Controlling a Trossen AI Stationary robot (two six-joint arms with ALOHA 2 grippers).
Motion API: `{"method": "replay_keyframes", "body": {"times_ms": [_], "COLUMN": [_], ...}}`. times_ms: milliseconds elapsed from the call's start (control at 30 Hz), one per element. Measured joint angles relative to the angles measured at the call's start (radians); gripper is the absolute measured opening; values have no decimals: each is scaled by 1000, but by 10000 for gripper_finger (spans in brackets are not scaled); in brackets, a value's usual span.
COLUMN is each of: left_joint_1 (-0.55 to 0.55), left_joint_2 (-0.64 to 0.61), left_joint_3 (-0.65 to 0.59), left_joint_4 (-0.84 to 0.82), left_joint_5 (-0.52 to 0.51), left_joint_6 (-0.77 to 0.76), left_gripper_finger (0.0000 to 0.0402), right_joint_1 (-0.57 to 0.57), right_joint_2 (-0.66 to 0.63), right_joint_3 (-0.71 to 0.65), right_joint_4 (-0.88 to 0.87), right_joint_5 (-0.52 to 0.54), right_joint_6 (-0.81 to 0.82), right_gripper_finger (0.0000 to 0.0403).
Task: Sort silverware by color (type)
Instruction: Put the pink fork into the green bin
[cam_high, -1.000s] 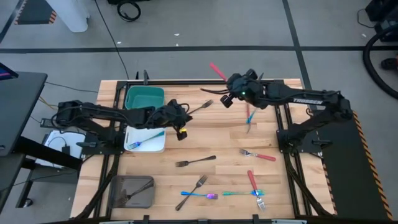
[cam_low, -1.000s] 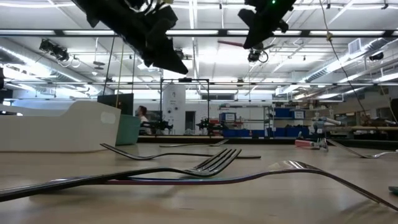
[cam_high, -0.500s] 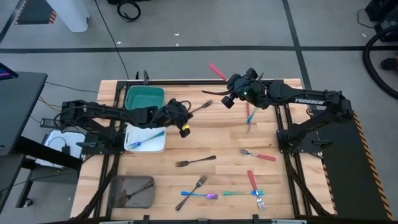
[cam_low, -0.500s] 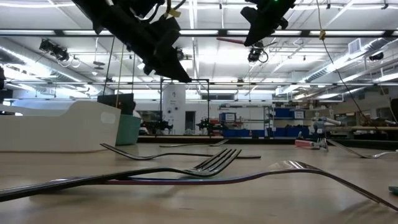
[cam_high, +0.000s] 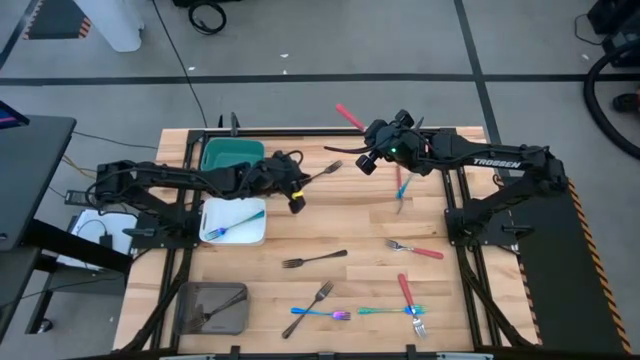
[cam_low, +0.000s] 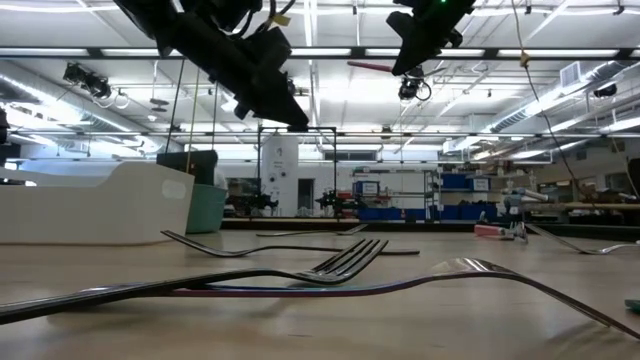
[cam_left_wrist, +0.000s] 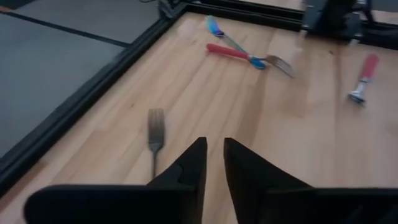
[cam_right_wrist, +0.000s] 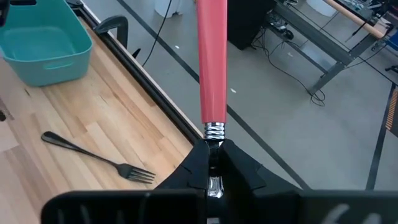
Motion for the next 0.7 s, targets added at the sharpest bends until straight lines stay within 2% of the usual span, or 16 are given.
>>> {"method": "replay_keyframes", "body": {"times_ms": [167,300,500,700], "left_joint_1": [-5,-7,1,-2], "left_joint_2": [2,3,2,2], "left_joint_3": [0,0,1,1], "left_joint_4": [13,141,391,502], "left_joint_5": [32,30,30,34], "left_joint_6": [1,-7,-40,-148], "left_gripper_finger": [109,134,141,141], "right_joint_1": [0,0,37,124], "right_joint_2": [0,0,0,0], "right_joint_3": [0,0,0,0], "right_joint_4": [0,2,18,70], "right_joint_5": [0,-13,-44,2], "right_joint_6": [4,4,4,-42], "right_gripper_finger": [31,29,29,27]}}
